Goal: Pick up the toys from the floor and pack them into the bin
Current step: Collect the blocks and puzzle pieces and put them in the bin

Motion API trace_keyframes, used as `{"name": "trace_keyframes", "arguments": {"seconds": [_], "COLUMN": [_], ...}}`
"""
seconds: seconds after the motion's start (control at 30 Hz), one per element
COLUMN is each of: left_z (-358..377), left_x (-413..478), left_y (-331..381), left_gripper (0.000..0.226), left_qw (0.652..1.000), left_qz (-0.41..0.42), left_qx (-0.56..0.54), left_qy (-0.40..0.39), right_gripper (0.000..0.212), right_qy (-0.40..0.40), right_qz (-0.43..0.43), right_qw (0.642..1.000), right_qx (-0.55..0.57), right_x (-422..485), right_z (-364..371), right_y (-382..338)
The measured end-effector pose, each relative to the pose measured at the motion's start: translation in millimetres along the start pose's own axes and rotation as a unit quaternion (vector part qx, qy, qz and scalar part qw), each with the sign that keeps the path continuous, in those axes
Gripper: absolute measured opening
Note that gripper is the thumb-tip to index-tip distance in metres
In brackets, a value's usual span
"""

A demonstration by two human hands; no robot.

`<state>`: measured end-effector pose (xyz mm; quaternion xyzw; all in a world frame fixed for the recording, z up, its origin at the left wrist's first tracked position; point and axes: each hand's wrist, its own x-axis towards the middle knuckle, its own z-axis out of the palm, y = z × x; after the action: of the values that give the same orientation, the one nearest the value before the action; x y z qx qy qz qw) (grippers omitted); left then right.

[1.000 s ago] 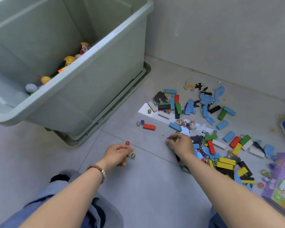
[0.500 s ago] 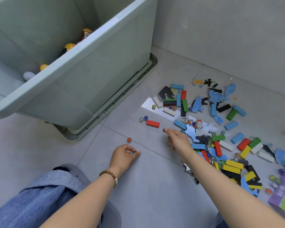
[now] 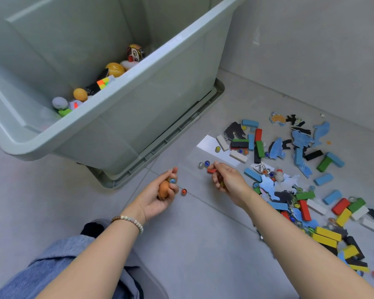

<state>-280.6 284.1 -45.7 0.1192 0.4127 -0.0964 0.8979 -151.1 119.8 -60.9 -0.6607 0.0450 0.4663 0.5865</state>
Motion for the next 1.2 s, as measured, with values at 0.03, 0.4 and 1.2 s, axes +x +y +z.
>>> {"name": "trace_keyframes", "arguments": {"seconds": [0.03, 0.4, 1.2], "left_z": [1, -1, -22], "left_x": [-3, -6, 31], "left_y": [6, 14, -18], "left_gripper": [0.039, 0.029, 0.022], "left_qw": [0.998, 1.000, 0.770], "left_qz": [-0.017, 0.005, 0.111], "left_qx": [-0.044, 0.014, 0.617], "left_qy": [-0.053, -0.017, 0.118], "right_gripper": [0.036, 0.034, 0.025], "right_qy": [-0.017, -0.027, 0.012], "right_qz": [0.005, 0.005, -0.120], "right_qw": [1.000, 0.999, 0.865], "right_qx": [0.014, -0.029, -0.487], "right_x": [1, -1, 39], "right_z": [3, 28, -7], "right_y": [-1, 0, -14]}}
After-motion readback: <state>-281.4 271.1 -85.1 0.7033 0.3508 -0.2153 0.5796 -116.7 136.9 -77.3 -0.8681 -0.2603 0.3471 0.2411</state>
